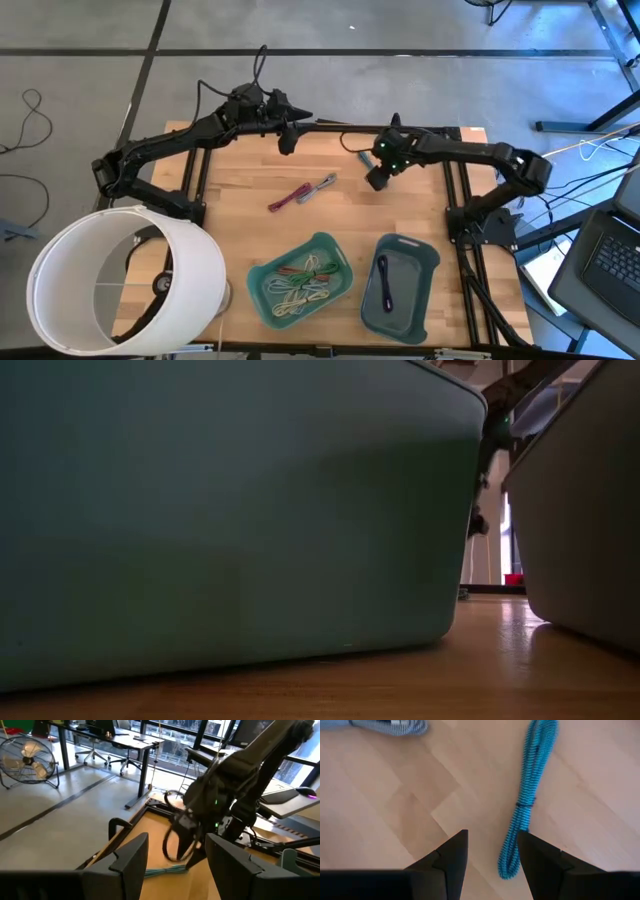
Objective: Pick & Place USB Port
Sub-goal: Put the blue patterned charger cable into the blue bin
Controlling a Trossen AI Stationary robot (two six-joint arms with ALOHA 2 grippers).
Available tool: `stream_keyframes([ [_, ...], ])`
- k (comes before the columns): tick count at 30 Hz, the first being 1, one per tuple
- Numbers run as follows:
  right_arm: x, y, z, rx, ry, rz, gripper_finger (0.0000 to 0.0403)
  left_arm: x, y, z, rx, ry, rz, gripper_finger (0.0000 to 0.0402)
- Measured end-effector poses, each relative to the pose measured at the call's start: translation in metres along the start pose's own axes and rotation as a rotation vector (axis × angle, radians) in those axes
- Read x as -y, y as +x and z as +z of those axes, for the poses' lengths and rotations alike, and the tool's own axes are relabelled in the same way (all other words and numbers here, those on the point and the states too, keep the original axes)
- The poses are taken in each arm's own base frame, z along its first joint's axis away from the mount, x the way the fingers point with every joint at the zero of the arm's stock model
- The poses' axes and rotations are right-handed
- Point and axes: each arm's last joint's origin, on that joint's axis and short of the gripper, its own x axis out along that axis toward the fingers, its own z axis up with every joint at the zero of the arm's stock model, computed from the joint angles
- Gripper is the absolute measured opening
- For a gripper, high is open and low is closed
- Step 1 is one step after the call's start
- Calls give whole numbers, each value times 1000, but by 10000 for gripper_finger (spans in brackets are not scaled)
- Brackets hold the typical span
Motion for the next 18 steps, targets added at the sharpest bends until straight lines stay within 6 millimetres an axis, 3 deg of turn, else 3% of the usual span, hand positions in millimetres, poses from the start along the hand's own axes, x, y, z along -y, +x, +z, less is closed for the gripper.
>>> stream_keyframes([
  [11, 8, 57, 6, -55, -44, -17, 174, 1, 0, 0, 0, -38, -4, 191],
  [18, 10, 65, 6, -62, -53, -34, 174, 5, 1, -1, -3, -37, -17, 191],
])
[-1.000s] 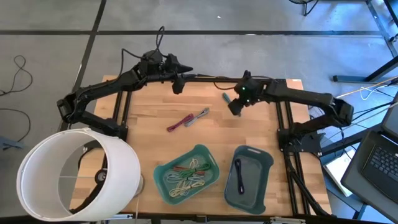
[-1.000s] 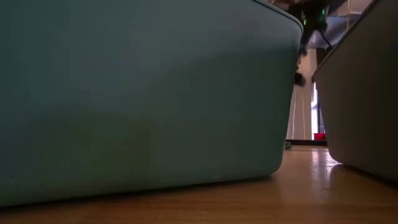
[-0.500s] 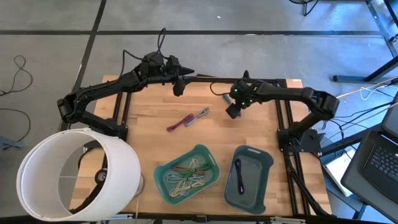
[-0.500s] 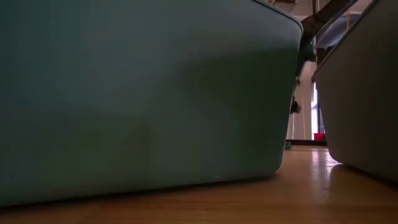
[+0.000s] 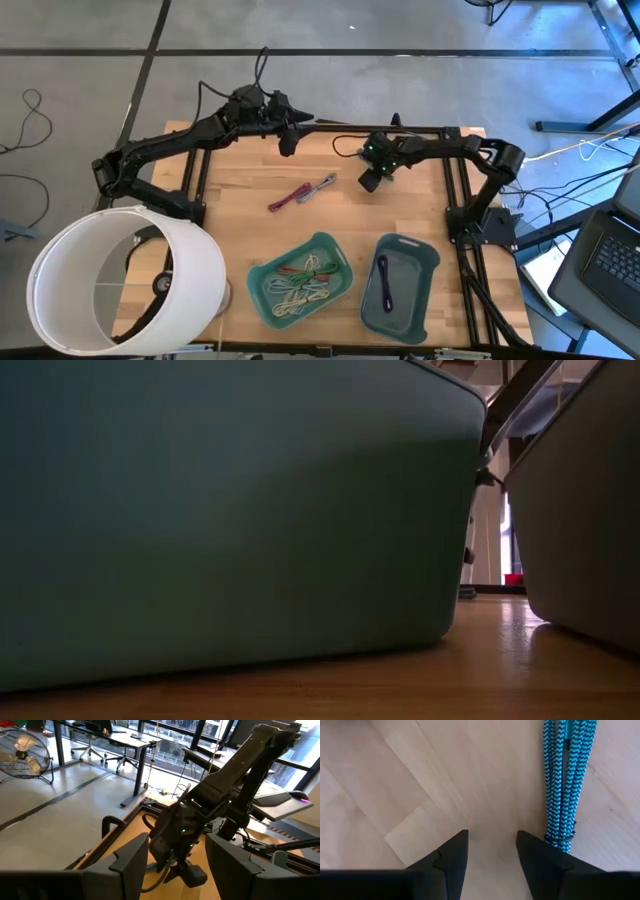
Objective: Pick & Place USB Port
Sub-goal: Put the blue patterned charger cable into the blue bin
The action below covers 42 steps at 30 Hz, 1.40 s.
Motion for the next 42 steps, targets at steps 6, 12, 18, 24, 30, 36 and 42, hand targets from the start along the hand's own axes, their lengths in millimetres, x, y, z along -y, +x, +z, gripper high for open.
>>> stream_keyframes([
  [6, -5, -31, 15, 30, -4, 9, 174, 2, 0, 0, -2, 8, -5, 191],
  [12, -3, -58, 28, 86, -74, -74, 175, 2, 1, -1, -2, 9, -8, 191],
  [18, 7, -57, 31, 30, -89, -94, 201, 2, 1, -1, -2, 10, -7, 191],
  [24, 15, -45, 30, -21, -70, -120, 233, 2, 1, -1, -2, 10, -7, 191],
  [30, 16, -42, 29, -38, -83, -149, 236, 3, 1, -1, -3, 11, -11, 191],
  [36, 12, -52, 24, -163, 29, -113, 236, 6, 1, -1, -5, 17, -19, 191],
  [42, -6, -62, 34, -113, -30, -110, 236, 5, 1, -1, -4, 29, -17, 191],
])
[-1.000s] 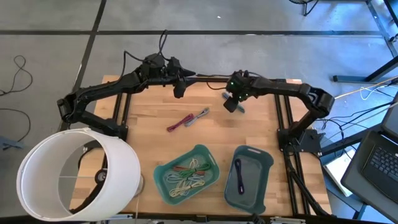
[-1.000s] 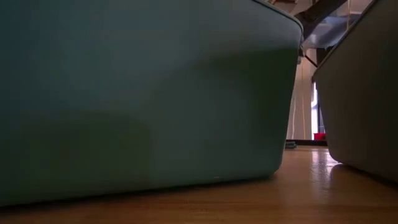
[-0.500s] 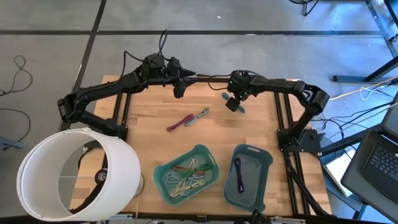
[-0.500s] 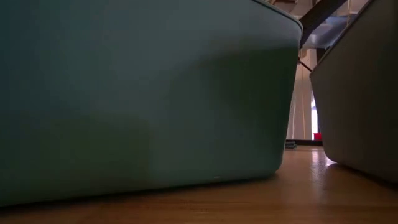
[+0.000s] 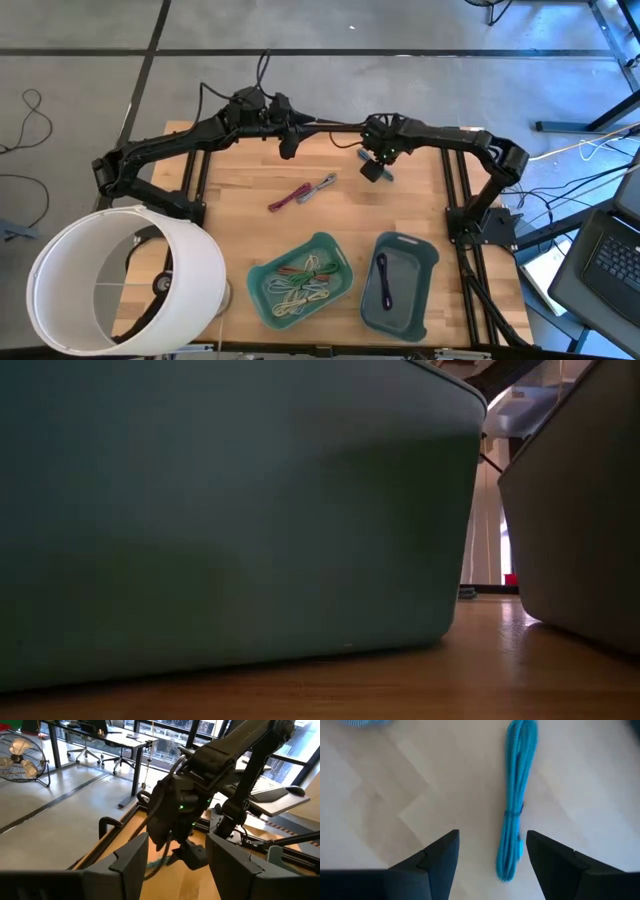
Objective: Pick & Place USB Port
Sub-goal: Put the blue patterned charger cable into the blue bin
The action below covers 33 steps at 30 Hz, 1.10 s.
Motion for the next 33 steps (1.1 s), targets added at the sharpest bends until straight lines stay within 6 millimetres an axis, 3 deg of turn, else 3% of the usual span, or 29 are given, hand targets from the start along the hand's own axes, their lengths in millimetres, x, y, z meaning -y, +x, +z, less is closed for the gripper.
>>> stream_keyframes([
  [6, 0, 1, 3, 32, 13, -9, 236, 0, 0, 0, 0, 0, -1, 191],
  [18, 1, 4, -6, -72, 56, -22, 236, 0, 0, 0, -1, 0, -1, 191],
  [28, 0, 38, -8, -199, 35, -69, 235, 6, 1, -1, -5, -29, -20, 191],
  [33, 3, 49, -6, -215, 8, -93, 206, 10, 2, -2, -9, -27, -34, 191],
])
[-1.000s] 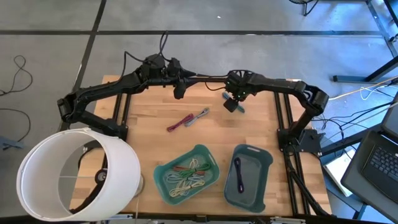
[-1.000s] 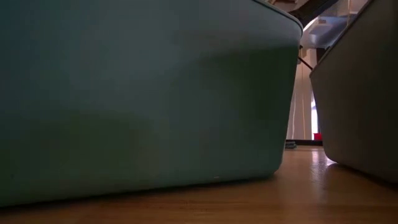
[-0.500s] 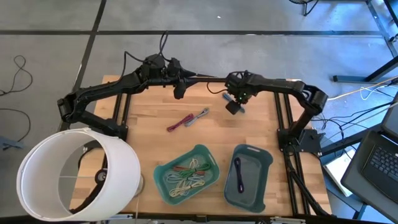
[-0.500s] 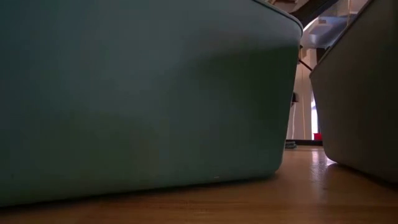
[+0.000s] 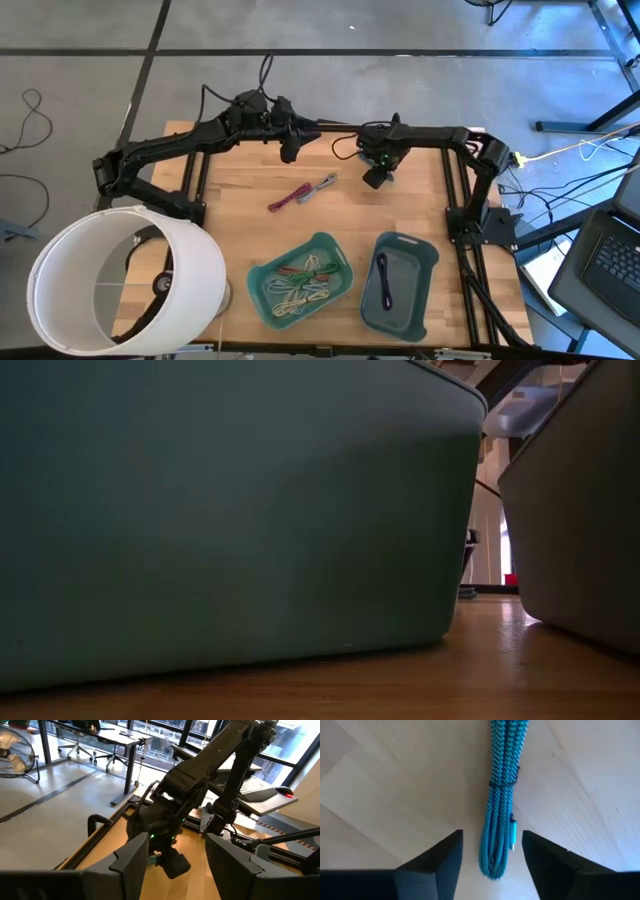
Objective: Pick & Place USB Port
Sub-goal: Put the blue patterned charger cable into the blue bin
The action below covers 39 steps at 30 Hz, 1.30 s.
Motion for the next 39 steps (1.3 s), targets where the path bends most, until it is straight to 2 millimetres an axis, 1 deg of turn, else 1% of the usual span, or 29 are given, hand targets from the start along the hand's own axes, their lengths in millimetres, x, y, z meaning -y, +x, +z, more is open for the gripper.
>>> stream_keyframes([
  [4, 1, 7, 4, 7, -6, 13, 169, 2, 1, 0, -2, 1, -6, 191],
  [8, 2, 9, 6, 7, -16, 12, 125, 4, 1, -2, -10, 1, -13, 191],
  [10, 3, 9, 6, 8, -18, 0, 90, 4, 1, -2, -13, 5, -13, 191],
  [13, 3, 8, 5, 9, -23, -7, 25, 4, 1, -2, -13, 7, -12, 191],
  [14, 3, 8, 5, 9, -23, -9, 18, 4, 1, -2, -13, 7, -12, 191],
  [16, 3, 7, 4, 5, -23, -12, 17, 4, 1, -2, -14, 7, -12, 191],
  [18, 3, 2, -1, -18, -32, -38, 12, 4, 1, -2, -15, 13, -12, 191],
  [19, 3, -4, -4, -28, -40, -53, 12, 4, 1, -2, -18, 16, -11, 191],
  [22, 2, -34, -14, 1, -57, -100, 12, 4, 1, -4, -32, 20, -9, 191],
  [24, 1, -60, -27, 2, -55, -108, 12, 3, 1, -4, -35, 20, -7, 191],
  [26, 0, -91, -44, 16, -23, -93, 12, 3, 1, -4, -35, 35, -6, 191],
  [29, -6, -137, -79, 43, 54, 11, 12, 3, 1, -4, -35, 72, -5, 191],
  [31, -11, -161, -105, 88, 118, 114, 12, 2, 1, -4, -35, 108, -4, 191],
  [33, -18, -179, -131, 125, 199, 209, 12, 1, 0, -4, -33, 151, 5, 191],
  [35, -25, -190, -156, 139, 286, 292, 12, -2, 0, -3, -31, 187, 22, 191],
  [37, -35, -196, -177, 134, 369, 351, 12, -5, -1, -2, -28, 216, 47, 191],
  [39, -48, -196, -194, 116, 443, 410, 12, -10, -2, -1, -25, 233, 79, 191],
])
